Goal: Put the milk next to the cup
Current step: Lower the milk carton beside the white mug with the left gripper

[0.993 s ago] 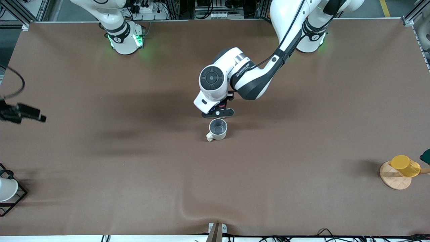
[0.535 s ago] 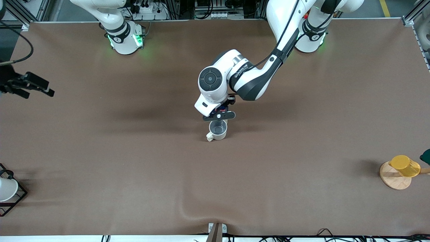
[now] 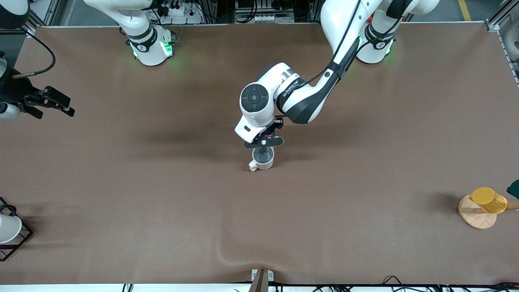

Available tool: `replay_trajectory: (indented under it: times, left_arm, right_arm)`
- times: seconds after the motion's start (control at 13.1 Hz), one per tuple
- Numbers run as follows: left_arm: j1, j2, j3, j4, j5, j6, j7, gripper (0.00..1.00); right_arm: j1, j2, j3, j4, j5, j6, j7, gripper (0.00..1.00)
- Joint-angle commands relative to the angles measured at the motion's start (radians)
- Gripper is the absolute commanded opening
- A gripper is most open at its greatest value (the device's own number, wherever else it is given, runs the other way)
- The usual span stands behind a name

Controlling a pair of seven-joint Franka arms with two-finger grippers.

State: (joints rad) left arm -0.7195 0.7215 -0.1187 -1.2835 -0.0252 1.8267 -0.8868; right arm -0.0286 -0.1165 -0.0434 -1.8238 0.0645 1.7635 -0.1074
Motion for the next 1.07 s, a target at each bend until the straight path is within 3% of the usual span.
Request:
replay_trajectory:
  times: [0.0, 0.23, 0.69, 0.84, 0.99]
  left_arm:
    - [-0.026, 0.012, 0.017, 0.012, 0.013, 0.020, -0.004, 1.00]
    - [-0.035, -0.026, 0.016, 0.013, 0.027, 0.008, -0.009, 1.00]
    - [0.024, -0.224, 0.013, 0.013, 0.017, -0.135, -0.003, 1.00]
    - [0.092, -0.284, 0.017, 0.013, 0.030, -0.147, -0.003, 1.00]
    - [0.269, -0.316, 0.017, 0.013, 0.031, -0.147, 0.020, 1.00]
  right_arm:
    - [0.013, -0.006, -0.003, 0.011, -0.026, 0.001, 0.021, 1.00]
    - [0.012, -0.006, -0.003, 0.011, -0.028, -0.001, 0.020, 1.00]
    - [0.013, -0.008, -0.003, 0.020, -0.028, -0.006, 0.020, 1.00]
    - [0.013, -0.008, -0.003, 0.032, -0.028, -0.006, 0.018, 1.00]
    - [0.012, -0.008, -0.003, 0.037, -0.028, -0.018, 0.018, 1.00]
